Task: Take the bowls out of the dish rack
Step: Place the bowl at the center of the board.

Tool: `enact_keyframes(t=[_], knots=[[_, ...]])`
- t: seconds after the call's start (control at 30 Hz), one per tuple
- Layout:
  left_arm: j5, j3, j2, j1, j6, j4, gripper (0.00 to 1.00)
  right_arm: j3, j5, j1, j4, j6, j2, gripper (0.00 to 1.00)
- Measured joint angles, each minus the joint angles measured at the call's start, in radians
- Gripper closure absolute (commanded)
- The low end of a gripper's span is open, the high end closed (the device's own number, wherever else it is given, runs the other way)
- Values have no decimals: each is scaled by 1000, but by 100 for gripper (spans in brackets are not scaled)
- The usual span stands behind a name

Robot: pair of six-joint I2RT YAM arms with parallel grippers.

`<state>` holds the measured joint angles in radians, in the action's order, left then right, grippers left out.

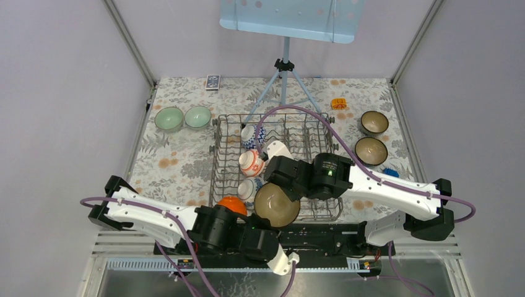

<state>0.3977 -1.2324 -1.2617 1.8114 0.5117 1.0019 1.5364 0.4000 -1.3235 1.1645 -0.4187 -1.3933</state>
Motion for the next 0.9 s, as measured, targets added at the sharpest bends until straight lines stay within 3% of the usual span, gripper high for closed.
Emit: enact_keyframes(t=[0.1,0.23,0.27,0.37,0.5,0.77,0.9], knots=[[-1,0,5,1,0,3,100,0,-2,-2,5,12,0,99],[0,0,6,3,-7,2,100,0,-3,-3,3,14,-1,100],[2,4,8,3,-8,-1,94,0,-4,-3,3,14,-1,100],[19,23,18,5,-9,-13,39,0,-3,-3,-3,14,-1,100],[109,31,51,6,-48,-72,3,0,14,-3,5,-1,-1,100],[277,3,117,6,-129,-191,1,24,109,3,9,-15,-1,100],[390,-9,134,6,-197,-251,1,37,134,63,-13,-13,4,100]])
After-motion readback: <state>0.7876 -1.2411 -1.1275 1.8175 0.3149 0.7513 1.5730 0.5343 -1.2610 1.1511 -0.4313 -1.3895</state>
